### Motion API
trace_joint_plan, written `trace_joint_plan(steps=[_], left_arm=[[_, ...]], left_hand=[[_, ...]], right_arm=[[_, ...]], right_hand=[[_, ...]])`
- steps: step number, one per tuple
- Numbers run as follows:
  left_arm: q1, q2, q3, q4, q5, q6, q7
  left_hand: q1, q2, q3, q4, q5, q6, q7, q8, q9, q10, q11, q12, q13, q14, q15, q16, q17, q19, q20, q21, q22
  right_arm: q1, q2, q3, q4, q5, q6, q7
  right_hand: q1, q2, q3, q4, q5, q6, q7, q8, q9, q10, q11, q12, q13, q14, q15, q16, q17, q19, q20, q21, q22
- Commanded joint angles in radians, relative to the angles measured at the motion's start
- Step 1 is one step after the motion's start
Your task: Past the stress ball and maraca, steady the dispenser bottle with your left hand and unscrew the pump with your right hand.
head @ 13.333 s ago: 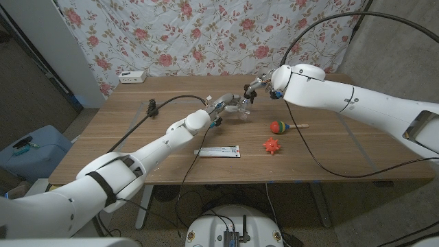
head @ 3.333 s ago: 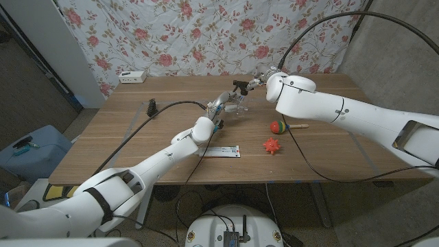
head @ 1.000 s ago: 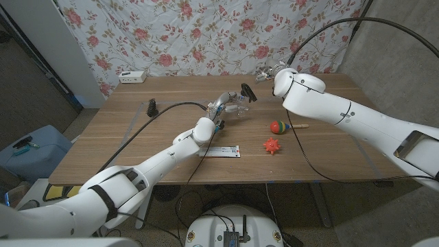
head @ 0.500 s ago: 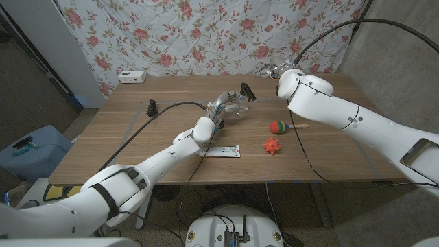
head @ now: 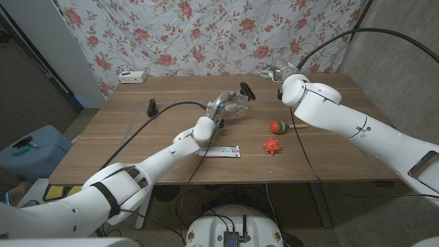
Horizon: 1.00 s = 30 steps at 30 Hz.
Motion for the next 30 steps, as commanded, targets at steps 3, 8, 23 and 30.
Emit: trace_joint_plan(steps=[3,8,23,30], left_arm=[[-0.010,-0.009,0.001,0.020,-0.009,-0.010,-0.004],[-0.014,-0.013,0.004,0.027,-0.008,-0.011,-0.004],[-0.014,-0.015,0.007,0.024,-0.002,-0.004,0.007],[-0.018,-0.019,0.009,0.031,-0.002,-0.003,0.009]], left_hand=[[-0.090,0.129,0.072,0.067,0.006,0.101,-0.020,0.004,0.004,0.066,-0.056,0.008,0.087,0.065,-0.148,0.001,0.004,0.007,-0.072,0.000,0.000],[-0.091,0.128,0.072,0.067,0.005,0.101,-0.020,0.004,0.004,0.065,-0.059,0.007,0.086,0.065,-0.147,0.000,0.003,0.007,-0.072,0.000,0.000],[-0.093,0.130,0.073,0.068,0.005,0.102,-0.020,0.004,0.004,0.066,-0.058,0.006,0.087,0.066,-0.146,0.001,0.003,0.009,-0.069,0.000,0.000],[-0.094,0.131,0.073,0.068,0.005,0.102,-0.020,0.004,0.004,0.067,-0.058,0.006,0.087,0.065,-0.146,0.000,0.003,0.009,-0.068,0.001,0.000]], right_arm=[[-0.065,0.001,0.039,-0.036,0.022,0.019,-0.015],[-0.065,0.012,0.032,-0.039,0.029,0.000,-0.017],[-0.022,0.079,-0.050,-0.002,0.013,-0.105,-0.069],[0.002,0.102,-0.087,0.033,0.014,-0.109,-0.079]], right_hand=[[0.000,-0.016,-0.002,-0.018,0.015,-0.034,0.043,0.001,0.001,0.010,0.022,0.013,0.009,0.004,0.029,-0.009,-0.004,0.000,0.028,0.003,0.002],[-0.001,-0.027,-0.005,-0.024,0.016,-0.044,0.057,0.004,0.001,0.014,0.032,0.015,0.013,-0.001,0.039,-0.014,-0.006,-0.011,0.031,-0.001,0.002],[-0.009,-0.041,-0.009,-0.030,0.013,-0.077,0.078,0.004,0.003,0.027,0.037,0.022,0.019,-0.002,0.048,-0.019,-0.009,-0.028,0.031,-0.005,0.002],[-0.003,-0.039,-0.006,-0.035,0.014,-0.075,0.081,0.009,0.004,0.039,0.029,0.028,0.022,0.004,0.042,-0.019,-0.010,-0.032,0.031,-0.004,0.002]])
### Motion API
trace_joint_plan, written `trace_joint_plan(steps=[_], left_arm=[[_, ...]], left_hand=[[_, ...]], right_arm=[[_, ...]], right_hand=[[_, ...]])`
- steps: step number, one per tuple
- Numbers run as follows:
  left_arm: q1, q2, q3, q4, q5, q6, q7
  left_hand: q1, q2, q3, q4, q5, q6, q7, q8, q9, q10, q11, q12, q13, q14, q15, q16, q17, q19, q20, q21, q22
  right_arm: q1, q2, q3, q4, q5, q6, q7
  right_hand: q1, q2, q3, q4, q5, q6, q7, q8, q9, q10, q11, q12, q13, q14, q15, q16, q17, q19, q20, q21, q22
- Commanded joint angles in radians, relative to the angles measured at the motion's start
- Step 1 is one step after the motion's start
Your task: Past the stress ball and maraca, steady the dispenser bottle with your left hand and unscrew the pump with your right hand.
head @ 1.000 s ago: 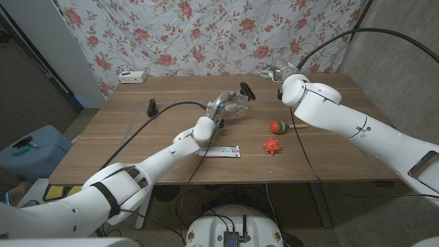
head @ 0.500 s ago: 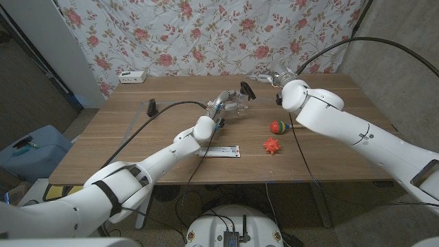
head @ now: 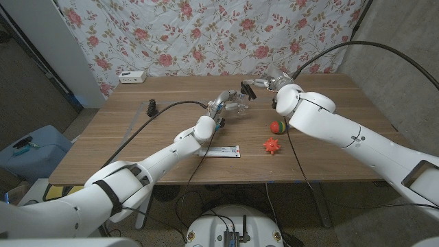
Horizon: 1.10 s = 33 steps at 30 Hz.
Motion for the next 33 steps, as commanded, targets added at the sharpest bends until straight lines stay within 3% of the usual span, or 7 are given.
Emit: trace_joint_plan(steps=[1,19,33], left_arm=[[-0.006,-0.007,0.003,0.011,0.002,0.001,0.004],[-0.019,-0.023,0.010,0.040,-0.001,-0.006,0.005],[-0.030,-0.035,0.015,0.062,-0.006,-0.009,0.005]], left_hand=[[-0.094,0.131,0.074,0.068,0.005,0.102,-0.019,0.007,0.005,0.069,-0.057,0.004,0.087,0.065,-0.145,0.004,0.001,0.009,-0.068,0.001,0.000],[-0.099,0.130,0.074,0.070,0.005,0.105,-0.018,0.007,0.005,0.071,-0.057,0.004,0.088,0.066,-0.147,0.003,-0.001,0.010,-0.068,0.001,0.000],[-0.101,0.132,0.075,0.070,0.005,0.104,-0.018,0.006,0.004,0.070,-0.057,0.002,0.088,0.067,-0.145,0.003,-0.001,0.010,-0.067,0.000,0.001]], right_arm=[[0.035,0.046,-0.060,0.049,-0.004,-0.033,-0.027],[0.075,0.083,-0.124,0.109,-0.023,-0.040,-0.048],[0.101,0.117,-0.163,0.161,-0.048,-0.067,-0.070]], right_hand=[[0.006,-0.001,0.006,-0.007,0.001,0.002,0.005,0.009,0.002,0.010,-0.002,0.007,0.003,0.014,-0.003,-0.004,0.000,-0.003,-0.001,-0.001,0.002],[0.069,0.014,0.040,-0.052,0.001,0.048,-0.008,0.039,0.007,0.077,-0.036,0.038,0.014,0.059,-0.045,0.003,-0.004,-0.001,-0.003,0.005,0.002],[0.152,0.037,0.086,-0.107,0.000,0.126,-0.048,0.070,0.014,0.136,-0.070,0.064,0.025,0.113,-0.094,0.006,-0.008,0.032,-0.006,0.013,0.001]])
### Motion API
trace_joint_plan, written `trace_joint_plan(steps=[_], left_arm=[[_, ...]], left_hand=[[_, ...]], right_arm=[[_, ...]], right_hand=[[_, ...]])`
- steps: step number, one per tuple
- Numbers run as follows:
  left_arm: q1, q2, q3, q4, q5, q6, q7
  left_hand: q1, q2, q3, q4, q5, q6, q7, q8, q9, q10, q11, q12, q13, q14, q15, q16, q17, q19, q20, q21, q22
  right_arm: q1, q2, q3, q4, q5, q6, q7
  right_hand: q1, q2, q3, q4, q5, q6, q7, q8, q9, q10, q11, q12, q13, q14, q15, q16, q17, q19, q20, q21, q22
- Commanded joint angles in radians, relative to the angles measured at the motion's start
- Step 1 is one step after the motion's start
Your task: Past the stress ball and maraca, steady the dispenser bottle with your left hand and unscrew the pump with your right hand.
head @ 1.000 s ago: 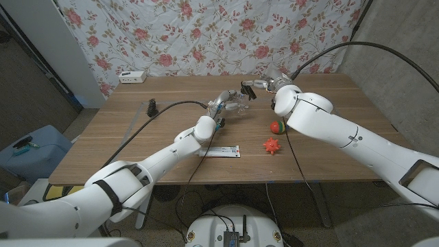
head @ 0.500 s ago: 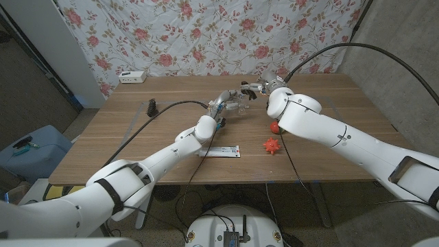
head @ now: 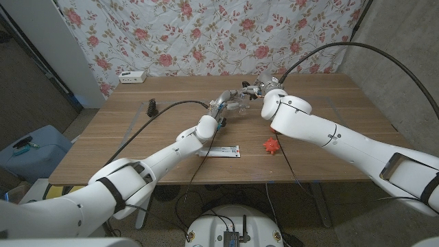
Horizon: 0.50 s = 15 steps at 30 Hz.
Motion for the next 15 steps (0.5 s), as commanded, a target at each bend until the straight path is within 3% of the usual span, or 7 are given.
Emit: trace_joint_plan(steps=[1,15], left_arm=[[-0.011,-0.011,0.005,0.022,-0.005,-0.007,-0.001],[-0.023,-0.029,0.011,0.055,-0.011,-0.019,-0.001]], left_hand=[[-0.102,0.131,0.075,0.070,0.005,0.103,-0.018,0.003,0.005,0.068,-0.059,0.004,0.088,0.069,-0.143,0.002,0.004,0.010,-0.067,0.000,0.001],[-0.105,0.133,0.076,0.071,0.005,0.105,-0.015,0.004,0.005,0.069,-0.057,0.004,0.088,0.069,-0.142,0.002,0.003,0.010,-0.068,0.000,0.001]], right_arm=[[0.024,0.029,-0.035,0.045,-0.019,-0.021,-0.017],[0.029,0.048,-0.050,0.079,-0.040,-0.027,-0.042]], right_hand=[[0.027,0.007,0.013,-0.018,0.001,0.022,-0.008,0.011,0.005,0.025,-0.007,0.013,0.007,0.017,-0.009,0.007,0.002,0.019,0.002,0.008,0.001],[0.082,0.014,0.044,-0.041,0.006,0.065,-0.036,0.027,0.010,0.067,-0.030,0.031,0.015,0.058,-0.052,0.006,0.000,0.049,-0.019,0.011,0.000]])
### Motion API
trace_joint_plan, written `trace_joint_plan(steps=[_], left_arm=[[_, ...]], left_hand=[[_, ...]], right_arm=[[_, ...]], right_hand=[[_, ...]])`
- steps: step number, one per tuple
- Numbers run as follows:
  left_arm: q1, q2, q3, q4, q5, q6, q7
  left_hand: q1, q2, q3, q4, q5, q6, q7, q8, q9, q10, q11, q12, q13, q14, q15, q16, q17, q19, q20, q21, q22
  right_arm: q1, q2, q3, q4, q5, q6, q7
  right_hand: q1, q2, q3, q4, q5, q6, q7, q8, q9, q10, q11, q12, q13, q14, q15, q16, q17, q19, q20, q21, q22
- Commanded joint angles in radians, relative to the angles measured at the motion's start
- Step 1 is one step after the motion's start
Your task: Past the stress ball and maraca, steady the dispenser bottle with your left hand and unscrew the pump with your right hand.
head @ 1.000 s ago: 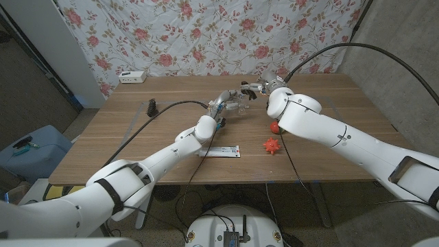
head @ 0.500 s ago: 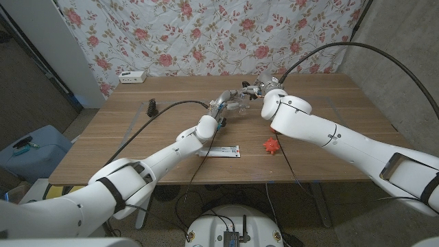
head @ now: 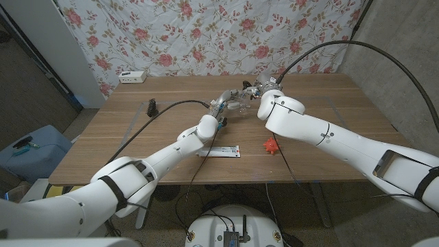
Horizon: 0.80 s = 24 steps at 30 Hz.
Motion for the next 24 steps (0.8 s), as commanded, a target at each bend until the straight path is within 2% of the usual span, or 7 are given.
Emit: trace_joint_plan(steps=[1,6,10,11,13,24], left_arm=[[-0.012,-0.016,0.006,0.033,-0.006,-0.016,-0.001],[-0.013,-0.019,0.008,0.039,-0.007,-0.018,0.001],[-0.012,-0.017,0.009,0.036,-0.007,-0.017,0.000],[-0.010,-0.017,0.007,0.029,-0.007,-0.007,0.004],[-0.011,-0.017,0.008,0.032,-0.008,-0.011,0.003],[-0.014,-0.023,0.011,0.042,-0.010,-0.018,0.004]], left_hand=[[-0.105,0.133,0.077,0.069,0.005,0.106,-0.015,0.007,0.004,0.068,-0.058,0.004,0.088,0.068,-0.143,0.002,0.003,0.010,-0.067,0.000,0.001],[-0.105,0.133,0.078,0.069,0.006,0.106,-0.016,0.006,0.004,0.071,-0.057,0.005,0.089,0.068,-0.143,0.002,0.002,0.010,-0.067,0.000,0.001],[-0.105,0.133,0.078,0.068,0.006,0.106,-0.016,0.006,0.004,0.072,-0.056,0.005,0.089,0.067,-0.143,0.002,0.003,0.010,-0.067,0.000,0.001],[-0.105,0.133,0.078,0.069,0.006,0.106,-0.017,0.006,0.004,0.072,-0.057,0.005,0.089,0.068,-0.143,0.002,0.003,0.010,-0.067,0.000,0.001],[-0.106,0.133,0.078,0.068,0.006,0.107,-0.017,0.007,0.004,0.070,-0.057,0.005,0.089,0.068,-0.142,0.002,0.003,0.010,-0.067,0.000,0.001],[-0.109,0.134,0.078,0.070,0.006,0.107,-0.016,0.006,0.004,0.070,-0.057,0.004,0.089,0.069,-0.140,0.002,0.002,0.009,-0.067,0.000,0.001]], right_arm=[[0.002,0.021,-0.012,0.030,-0.019,-0.010,-0.025],[-0.005,0.030,-0.007,0.039,-0.026,-0.009,-0.040],[-0.012,0.033,-0.003,0.042,-0.032,-0.005,-0.049],[-0.013,0.035,-0.002,0.044,-0.033,-0.007,-0.051],[-0.016,0.038,0.001,0.046,-0.034,-0.005,-0.054],[-0.017,0.052,-0.006,0.068,-0.049,-0.011,-0.070]], right_hand=[[0.018,0.000,0.009,-0.005,0.006,0.027,-0.010,0.014,0.006,0.021,-0.009,0.012,0.007,0.019,-0.011,0.006,0.000,0.015,-0.006,0.004,0.003],[0.030,-0.002,0.017,-0.007,0.008,0.064,-0.025,0.030,0.008,0.048,-0.020,0.023,0.010,0.041,-0.025,0.007,0.000,0.024,-0.017,0.004,0.003],[0.040,-0.002,0.027,-0.005,0.010,0.107,-0.040,0.050,0.012,0.095,-0.041,0.042,0.014,0.064,-0.040,0.007,0.001,0.032,-0.026,0.002,0.002],[0.046,-0.001,0.031,-0.006,0.010,0.114,-0.043,0.053,0.013,0.105,-0.063,0.046,0.016,0.068,-0.043,0.006,0.001,0.033,-0.027,0.001,0.002],[0.048,-0.003,0.034,-0.006,0.010,0.125,-0.047,0.058,0.014,0.112,-0.084,0.048,0.017,0.074,-0.045,0.005,0.002,0.034,-0.029,0.000,0.002],[0.081,0.003,0.052,-0.011,0.013,0.178,-0.065,0.082,0.014,0.163,-0.114,0.070,0.024,0.113,-0.084,0.011,0.005,0.042,-0.043,-0.001,0.002]])
